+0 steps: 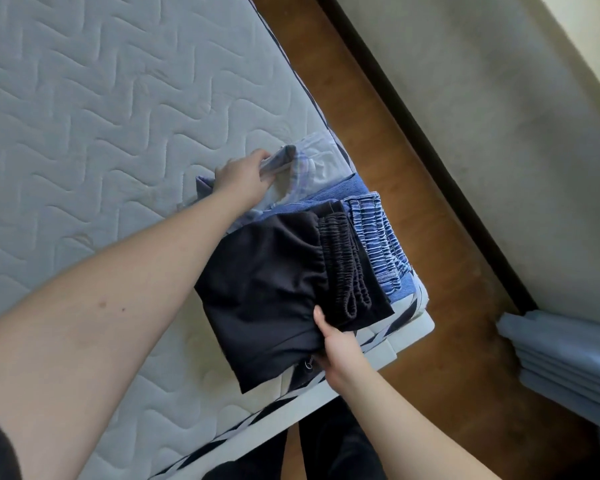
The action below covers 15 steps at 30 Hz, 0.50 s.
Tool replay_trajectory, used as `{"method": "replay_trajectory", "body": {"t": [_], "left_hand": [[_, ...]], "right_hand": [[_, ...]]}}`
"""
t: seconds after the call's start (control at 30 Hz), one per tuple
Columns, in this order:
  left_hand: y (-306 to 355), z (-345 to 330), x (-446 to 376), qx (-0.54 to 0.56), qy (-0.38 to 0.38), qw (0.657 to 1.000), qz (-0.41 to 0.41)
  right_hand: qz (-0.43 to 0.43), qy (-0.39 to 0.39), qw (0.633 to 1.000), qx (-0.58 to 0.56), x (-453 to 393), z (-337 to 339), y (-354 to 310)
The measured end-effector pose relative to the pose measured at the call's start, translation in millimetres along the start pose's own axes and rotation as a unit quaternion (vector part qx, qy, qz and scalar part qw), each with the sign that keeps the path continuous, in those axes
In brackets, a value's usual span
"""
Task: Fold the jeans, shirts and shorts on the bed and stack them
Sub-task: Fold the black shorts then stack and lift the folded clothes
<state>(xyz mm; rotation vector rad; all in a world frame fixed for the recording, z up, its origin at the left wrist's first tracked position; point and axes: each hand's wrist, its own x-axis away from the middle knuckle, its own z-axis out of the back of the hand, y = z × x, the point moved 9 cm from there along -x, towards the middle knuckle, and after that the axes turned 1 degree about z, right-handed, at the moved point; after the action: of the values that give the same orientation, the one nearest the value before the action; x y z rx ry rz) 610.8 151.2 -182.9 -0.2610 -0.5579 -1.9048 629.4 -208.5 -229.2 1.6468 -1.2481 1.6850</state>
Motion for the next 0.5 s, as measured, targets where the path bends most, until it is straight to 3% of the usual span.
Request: {"method": "replay_trajectory", "body": {"t": [0.13, 0.27, 0.4, 0.5], "left_hand": [[-10.7, 6.9, 36.3, 0.061, 0.046, 0.997, -0.027], [-25.6, 6.1, 85.3, 0.12, 0.081, 0.988, -0.044], [-21.5, -3.8, 143.4, 0.129, 0.112, 0.983, -0.072], [-18.3, -24.1, 186.1, 0.085, 0.137, 0.985, -0.063]], "right_hand": [[0.085, 0.067, 0.991, 0.074, 6.3, 24.7, -38.3], [0.186, 0.168, 0.943, 0.217, 39.1, 43.4, -79.9], [0.301, 0.242, 0.869, 0.309, 79.4, 34.3, -116.7], [0.475, 0.225, 0.751, 0.4, 109.5, -9.1, -151.2]]}}
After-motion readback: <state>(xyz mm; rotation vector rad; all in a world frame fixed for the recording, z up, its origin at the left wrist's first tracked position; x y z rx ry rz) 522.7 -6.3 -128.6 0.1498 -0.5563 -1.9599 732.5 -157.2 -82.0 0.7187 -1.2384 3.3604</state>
